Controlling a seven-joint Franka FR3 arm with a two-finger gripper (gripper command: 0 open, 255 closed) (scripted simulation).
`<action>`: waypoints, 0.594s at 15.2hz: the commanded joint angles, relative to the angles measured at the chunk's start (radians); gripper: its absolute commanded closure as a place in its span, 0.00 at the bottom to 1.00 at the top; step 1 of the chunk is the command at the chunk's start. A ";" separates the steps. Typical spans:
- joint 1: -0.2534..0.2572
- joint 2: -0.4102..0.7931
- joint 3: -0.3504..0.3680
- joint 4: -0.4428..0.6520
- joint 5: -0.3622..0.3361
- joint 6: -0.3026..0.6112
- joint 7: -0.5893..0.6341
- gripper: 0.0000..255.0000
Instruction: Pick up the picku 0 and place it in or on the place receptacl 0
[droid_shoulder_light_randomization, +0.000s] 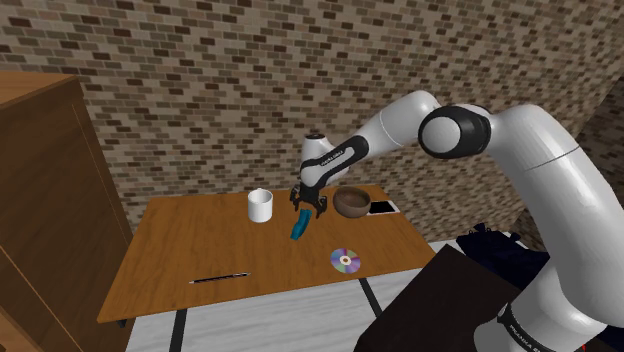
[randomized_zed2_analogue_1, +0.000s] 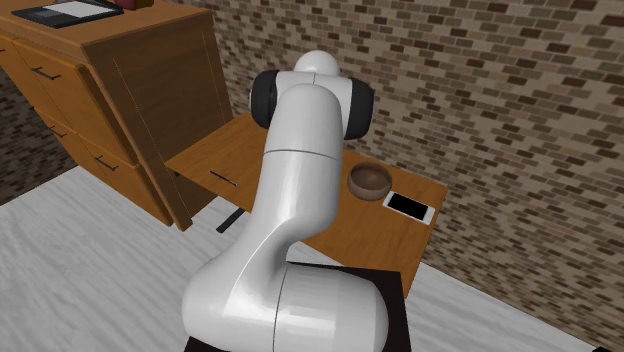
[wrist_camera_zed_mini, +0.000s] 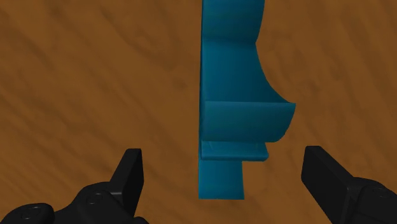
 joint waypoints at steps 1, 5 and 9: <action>0.001 0.011 -0.001 0.008 -0.001 0.004 0.000 0.00; 0.001 0.011 -0.001 0.008 -0.001 0.004 0.000 0.00; 0.001 0.011 -0.001 0.008 -0.001 0.004 0.000 1.00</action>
